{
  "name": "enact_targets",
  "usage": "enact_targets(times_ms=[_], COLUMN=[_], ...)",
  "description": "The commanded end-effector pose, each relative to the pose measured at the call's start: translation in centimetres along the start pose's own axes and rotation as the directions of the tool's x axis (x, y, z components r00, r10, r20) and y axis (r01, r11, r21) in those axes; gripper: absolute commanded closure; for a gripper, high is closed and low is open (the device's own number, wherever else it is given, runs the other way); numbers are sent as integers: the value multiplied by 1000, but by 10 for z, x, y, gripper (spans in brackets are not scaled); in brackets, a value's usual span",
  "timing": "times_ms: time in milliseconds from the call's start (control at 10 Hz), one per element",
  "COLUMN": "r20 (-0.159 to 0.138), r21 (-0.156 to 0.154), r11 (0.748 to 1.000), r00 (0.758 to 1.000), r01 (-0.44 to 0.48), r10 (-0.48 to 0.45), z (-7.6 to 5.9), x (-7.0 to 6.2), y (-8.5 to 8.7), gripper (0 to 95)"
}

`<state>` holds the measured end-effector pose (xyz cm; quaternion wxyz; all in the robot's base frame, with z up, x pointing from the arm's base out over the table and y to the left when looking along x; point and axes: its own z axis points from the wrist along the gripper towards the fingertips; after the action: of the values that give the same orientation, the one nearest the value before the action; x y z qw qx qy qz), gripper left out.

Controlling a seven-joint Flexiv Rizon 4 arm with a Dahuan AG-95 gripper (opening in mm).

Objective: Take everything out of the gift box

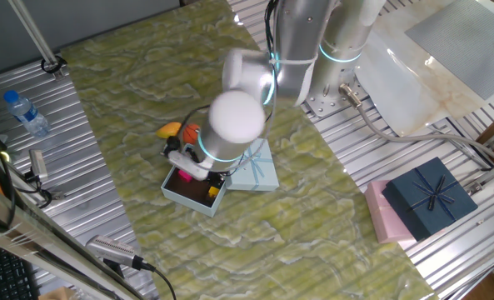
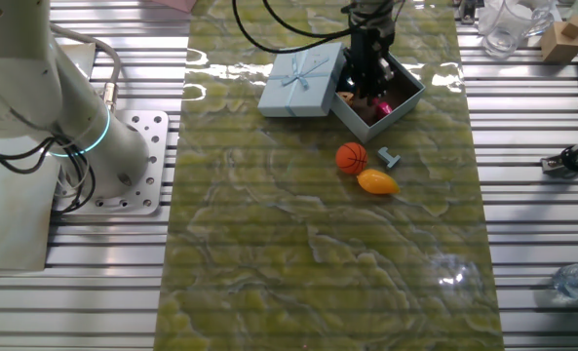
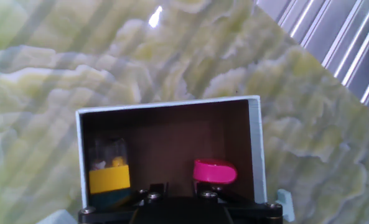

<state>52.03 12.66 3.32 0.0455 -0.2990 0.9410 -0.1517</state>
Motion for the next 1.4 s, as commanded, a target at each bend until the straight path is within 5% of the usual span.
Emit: enact_targets(times_ms=[100,300,400,500,600,700,1100,1300,1400], r20=[73,97,127,147,158,172,165,140,133], r21=[10,42,49,37,36,42,132,211,271], r11=[977,908,890,893,885,849,780,663,575], r00=[974,903,881,882,872,833,762,649,562], r01=[214,417,453,448,464,527,612,718,772], r10=[-214,-419,-456,-448,-464,-526,-626,-747,-817], z=[-1,-1,-1,-1,-1,-1,-1,-1,-1], x=[1,1,1,1,1,1,1,1,1], y=[-2,-2,-2,-2,-2,-2,-2,-2,-2], gripper=[760,760,760,950,950,950,950,950,950])
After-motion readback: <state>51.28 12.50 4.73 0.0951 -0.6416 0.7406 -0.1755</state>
